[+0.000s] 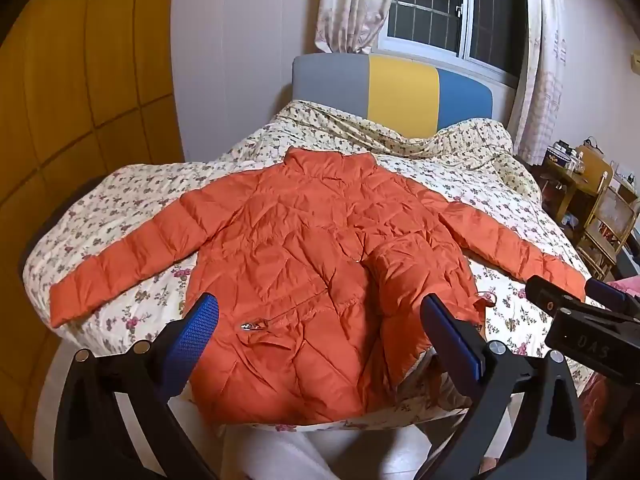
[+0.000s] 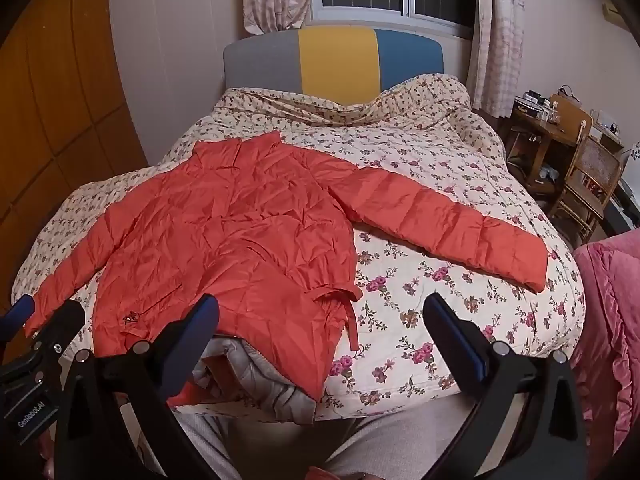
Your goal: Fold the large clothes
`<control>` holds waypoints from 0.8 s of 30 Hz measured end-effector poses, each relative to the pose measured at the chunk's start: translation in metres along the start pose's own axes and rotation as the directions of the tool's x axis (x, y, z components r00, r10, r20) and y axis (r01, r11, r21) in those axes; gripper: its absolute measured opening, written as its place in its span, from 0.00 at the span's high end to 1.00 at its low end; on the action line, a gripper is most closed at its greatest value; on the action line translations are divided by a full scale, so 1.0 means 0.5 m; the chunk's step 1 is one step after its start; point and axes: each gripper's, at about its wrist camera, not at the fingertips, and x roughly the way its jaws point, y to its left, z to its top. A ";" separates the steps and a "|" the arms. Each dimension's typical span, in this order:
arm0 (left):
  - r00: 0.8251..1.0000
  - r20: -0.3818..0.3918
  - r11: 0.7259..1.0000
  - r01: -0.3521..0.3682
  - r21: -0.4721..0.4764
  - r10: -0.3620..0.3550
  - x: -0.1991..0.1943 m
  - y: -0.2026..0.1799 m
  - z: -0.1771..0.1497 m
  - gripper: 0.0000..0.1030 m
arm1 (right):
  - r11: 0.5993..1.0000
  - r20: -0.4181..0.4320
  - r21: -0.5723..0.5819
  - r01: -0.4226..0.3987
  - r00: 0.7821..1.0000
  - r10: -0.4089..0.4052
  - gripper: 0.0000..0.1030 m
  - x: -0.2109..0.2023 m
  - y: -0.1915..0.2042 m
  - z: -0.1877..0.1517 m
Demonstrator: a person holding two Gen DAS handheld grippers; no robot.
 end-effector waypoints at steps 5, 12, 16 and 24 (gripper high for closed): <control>1.000 -0.005 1.000 0.012 -0.003 -0.012 0.002 -0.001 0.001 0.03 | 1.000 -0.002 0.003 -0.006 1.000 0.006 0.02 -0.001 -0.002 0.000; 1.000 0.000 1.000 0.011 -0.015 -0.011 0.005 0.005 -0.001 0.03 | 1.000 0.004 0.003 -0.003 1.000 0.003 0.02 -0.006 -0.003 0.006; 1.000 0.001 1.000 0.016 -0.019 -0.016 0.005 0.008 -0.004 0.03 | 1.000 0.001 0.005 -0.006 1.000 0.006 0.02 -0.006 -0.005 0.004; 1.000 -0.006 0.999 0.023 -0.032 -0.023 0.004 0.012 -0.004 0.03 | 1.000 -0.003 0.004 -0.008 1.000 0.009 0.02 -0.001 -0.007 0.005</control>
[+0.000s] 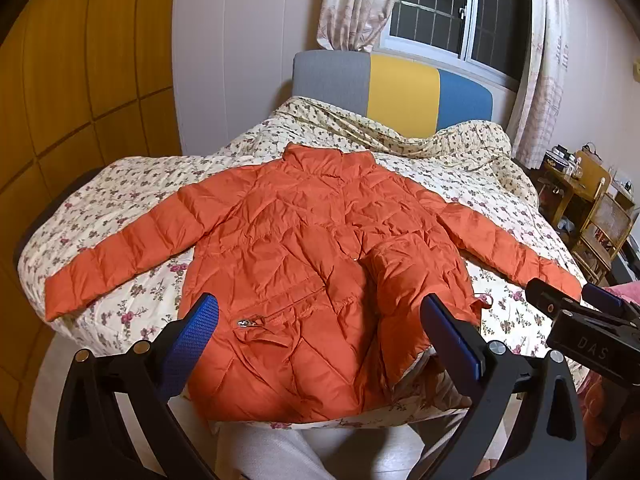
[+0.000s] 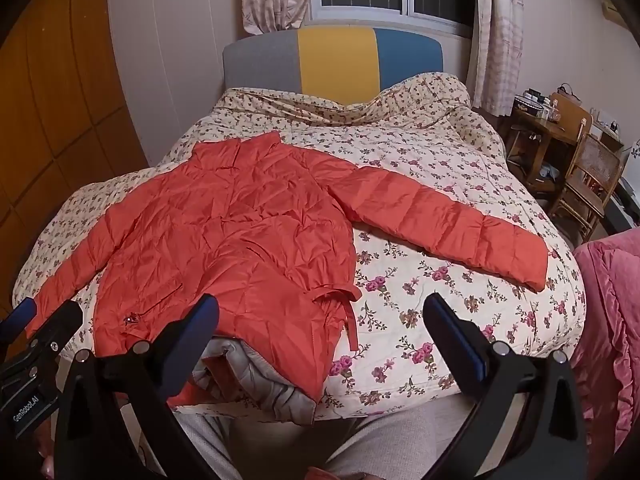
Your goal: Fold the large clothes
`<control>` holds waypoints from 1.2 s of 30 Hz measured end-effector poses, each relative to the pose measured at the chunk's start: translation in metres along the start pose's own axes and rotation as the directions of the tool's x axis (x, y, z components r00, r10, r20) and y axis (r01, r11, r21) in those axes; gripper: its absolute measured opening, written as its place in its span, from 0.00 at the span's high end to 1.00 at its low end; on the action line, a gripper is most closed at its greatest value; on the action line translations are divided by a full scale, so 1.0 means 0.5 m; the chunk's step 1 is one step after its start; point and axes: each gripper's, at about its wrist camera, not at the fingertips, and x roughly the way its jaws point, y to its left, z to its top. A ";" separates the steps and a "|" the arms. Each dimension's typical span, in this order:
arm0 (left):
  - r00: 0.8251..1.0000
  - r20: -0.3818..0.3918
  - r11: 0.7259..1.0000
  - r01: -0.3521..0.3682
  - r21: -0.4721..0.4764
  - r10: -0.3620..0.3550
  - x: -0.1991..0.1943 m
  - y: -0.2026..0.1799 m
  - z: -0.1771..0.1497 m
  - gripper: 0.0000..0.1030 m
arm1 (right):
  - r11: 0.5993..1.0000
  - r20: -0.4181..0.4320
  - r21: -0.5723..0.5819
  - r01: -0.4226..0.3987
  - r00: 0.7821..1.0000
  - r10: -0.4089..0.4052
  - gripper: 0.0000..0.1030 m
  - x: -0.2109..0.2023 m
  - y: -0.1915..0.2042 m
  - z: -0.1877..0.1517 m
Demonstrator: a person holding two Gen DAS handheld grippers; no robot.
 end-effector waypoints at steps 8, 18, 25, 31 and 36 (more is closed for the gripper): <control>1.000 -0.006 1.000 0.008 -0.006 -0.008 0.000 0.006 -0.004 0.03 | 1.000 -0.007 0.002 -0.003 1.000 0.003 0.02 0.007 0.005 -0.005; 1.000 -0.012 1.000 0.011 -0.009 -0.011 0.006 0.008 -0.008 0.03 | 1.000 -0.022 0.005 -0.007 1.000 0.007 0.02 0.013 0.006 -0.008; 1.000 -0.014 1.000 0.013 -0.012 -0.013 0.005 0.014 -0.021 0.03 | 1.000 -0.025 0.004 -0.007 1.000 0.007 0.02 0.013 0.006 -0.008; 1.000 -0.018 1.000 0.015 -0.008 -0.015 0.008 0.002 -0.008 0.03 | 1.000 -0.026 0.005 -0.007 1.000 0.007 0.02 0.014 0.005 -0.008; 1.000 -0.020 1.000 0.016 -0.008 -0.016 0.007 0.001 -0.008 0.03 | 1.000 -0.029 0.004 -0.005 1.000 0.005 0.02 0.013 0.006 -0.008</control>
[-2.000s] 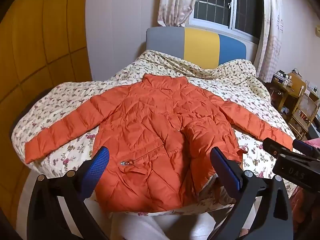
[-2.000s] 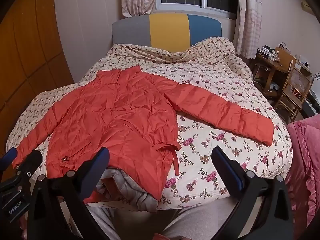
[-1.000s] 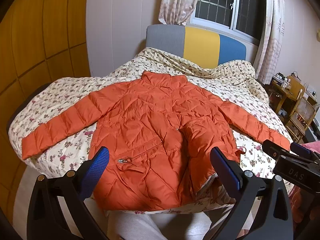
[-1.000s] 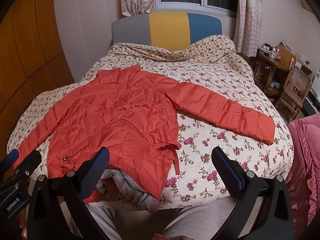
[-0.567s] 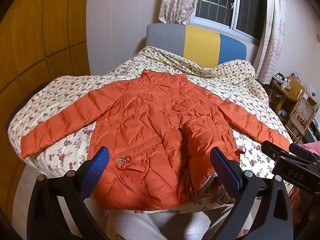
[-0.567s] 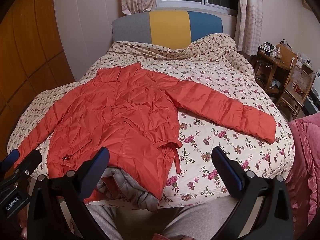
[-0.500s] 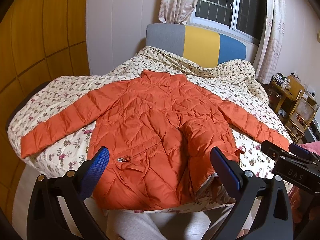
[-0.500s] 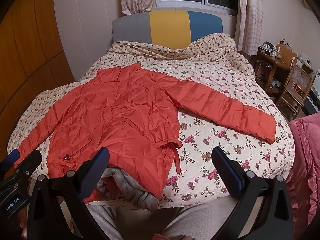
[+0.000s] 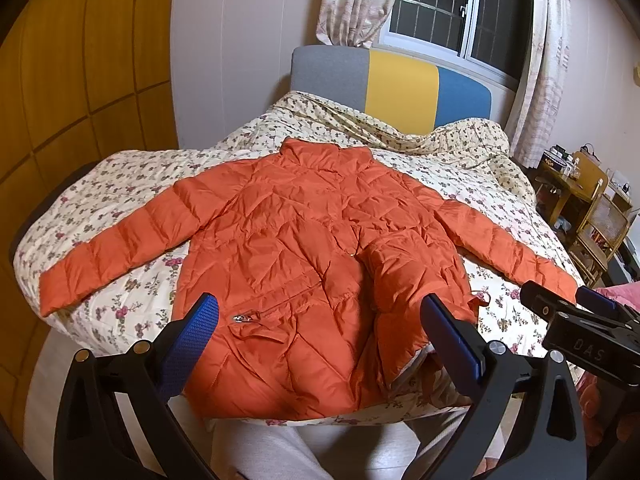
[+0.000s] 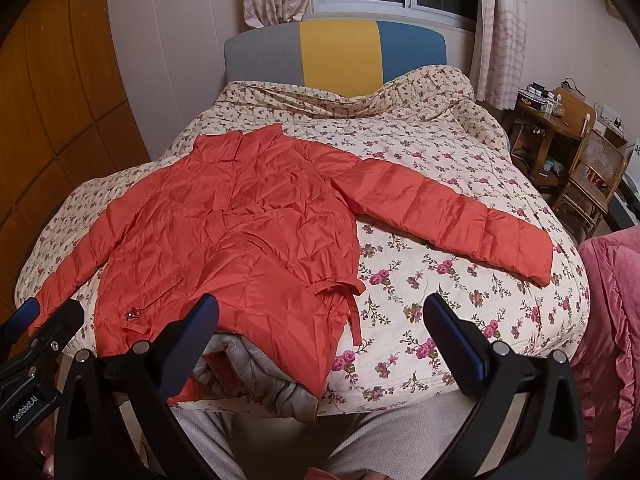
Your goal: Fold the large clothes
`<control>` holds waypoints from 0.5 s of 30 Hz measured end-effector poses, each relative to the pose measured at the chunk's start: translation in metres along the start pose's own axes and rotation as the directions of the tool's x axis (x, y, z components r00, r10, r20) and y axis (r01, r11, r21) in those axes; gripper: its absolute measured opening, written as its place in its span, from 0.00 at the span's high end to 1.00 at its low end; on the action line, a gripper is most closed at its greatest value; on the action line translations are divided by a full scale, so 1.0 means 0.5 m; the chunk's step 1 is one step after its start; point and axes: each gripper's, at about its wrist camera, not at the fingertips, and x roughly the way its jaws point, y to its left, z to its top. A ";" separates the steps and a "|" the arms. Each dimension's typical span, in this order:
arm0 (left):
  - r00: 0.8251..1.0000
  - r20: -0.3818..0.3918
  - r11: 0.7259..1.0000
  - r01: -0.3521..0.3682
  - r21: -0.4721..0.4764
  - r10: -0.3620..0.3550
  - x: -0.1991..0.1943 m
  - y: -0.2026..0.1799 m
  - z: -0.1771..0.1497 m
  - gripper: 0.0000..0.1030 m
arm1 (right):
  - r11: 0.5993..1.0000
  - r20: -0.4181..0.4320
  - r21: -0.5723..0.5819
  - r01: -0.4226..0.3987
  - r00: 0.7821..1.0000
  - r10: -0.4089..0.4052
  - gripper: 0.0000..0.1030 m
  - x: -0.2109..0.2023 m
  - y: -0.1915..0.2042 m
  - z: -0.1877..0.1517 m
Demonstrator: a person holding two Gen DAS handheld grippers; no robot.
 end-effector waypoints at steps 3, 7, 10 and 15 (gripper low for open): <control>1.000 -0.003 1.000 0.003 -0.001 -0.003 0.001 -0.001 0.001 0.03 | 1.000 0.000 -0.002 -0.001 1.000 0.001 0.02 0.001 0.001 -0.001; 1.000 -0.006 1.000 0.009 0.003 -0.009 0.001 -0.005 0.001 0.03 | 1.000 -0.004 -0.007 -0.004 1.000 0.004 0.02 0.004 0.005 -0.001; 1.000 -0.005 1.000 0.014 0.001 -0.014 0.000 -0.005 0.002 0.03 | 1.000 -0.002 -0.003 -0.004 1.000 0.004 0.02 0.005 0.004 -0.002; 1.000 -0.008 1.000 0.013 0.000 -0.013 0.000 -0.006 0.001 0.03 | 1.000 -0.005 0.000 -0.003 1.000 0.003 0.02 0.005 -0.002 -0.002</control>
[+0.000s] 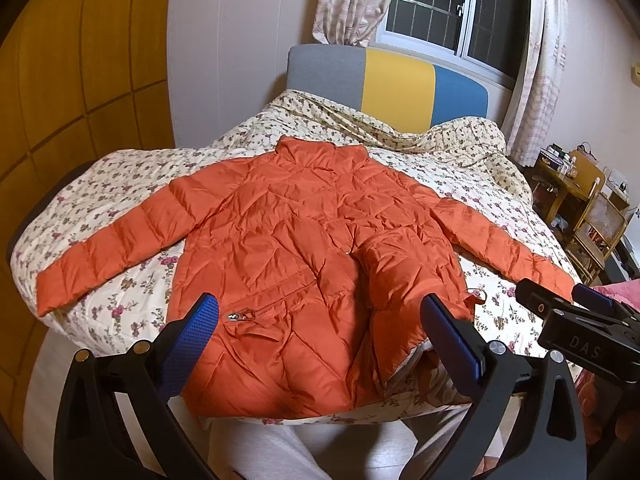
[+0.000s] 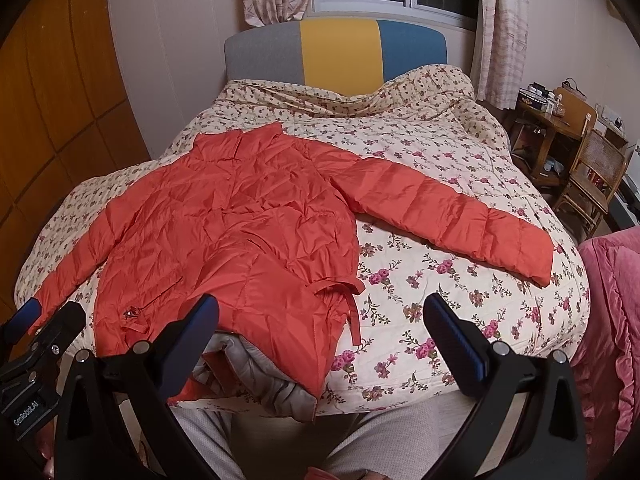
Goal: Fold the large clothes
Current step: 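Grasp the jacket sleeve with the right gripper and lift it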
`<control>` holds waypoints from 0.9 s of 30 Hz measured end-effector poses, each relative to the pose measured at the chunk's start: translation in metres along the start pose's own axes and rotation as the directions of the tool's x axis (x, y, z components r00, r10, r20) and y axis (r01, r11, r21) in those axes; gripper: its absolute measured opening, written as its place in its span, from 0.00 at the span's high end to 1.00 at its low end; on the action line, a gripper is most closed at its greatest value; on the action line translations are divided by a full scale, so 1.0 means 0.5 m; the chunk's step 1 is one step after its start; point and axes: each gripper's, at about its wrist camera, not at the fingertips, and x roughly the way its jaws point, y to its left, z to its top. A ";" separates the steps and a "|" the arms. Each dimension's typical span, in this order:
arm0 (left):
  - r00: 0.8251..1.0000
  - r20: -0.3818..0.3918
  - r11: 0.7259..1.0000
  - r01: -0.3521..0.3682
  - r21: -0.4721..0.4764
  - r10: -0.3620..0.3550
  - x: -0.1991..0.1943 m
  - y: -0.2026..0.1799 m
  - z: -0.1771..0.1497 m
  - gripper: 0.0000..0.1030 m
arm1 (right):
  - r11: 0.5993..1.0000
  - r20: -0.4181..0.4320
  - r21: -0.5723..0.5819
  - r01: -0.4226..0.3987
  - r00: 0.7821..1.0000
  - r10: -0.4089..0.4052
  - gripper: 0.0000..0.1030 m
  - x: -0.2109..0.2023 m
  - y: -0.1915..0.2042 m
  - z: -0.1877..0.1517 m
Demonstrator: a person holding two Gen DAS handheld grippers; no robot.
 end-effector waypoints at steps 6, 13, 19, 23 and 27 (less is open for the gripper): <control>1.000 -0.003 1.000 -0.001 0.001 0.001 0.002 0.000 0.001 0.03 | 1.000 -0.003 0.002 0.003 1.000 -0.003 0.02 0.004 -0.004 0.001; 0.999 -0.031 1.000 0.016 0.003 -0.016 0.024 0.003 -0.005 0.03 | 1.000 0.032 0.027 -0.003 0.999 0.002 0.02 0.012 -0.019 0.006; 0.992 -0.073 0.993 0.098 -0.073 -0.103 0.075 0.043 -0.021 0.03 | 0.997 0.088 0.075 -0.006 0.996 -0.001 0.02 0.048 -0.059 0.014; 0.996 -0.071 0.993 0.050 -0.108 -0.058 0.122 0.079 -0.035 0.03 | 0.985 0.103 0.130 -0.111 0.990 0.098 0.02 0.109 -0.118 0.020; 0.993 -0.114 0.997 -0.028 -0.075 0.020 0.191 0.106 -0.030 0.03 | 0.969 0.003 0.231 -0.085 0.996 0.087 0.02 0.201 -0.199 0.006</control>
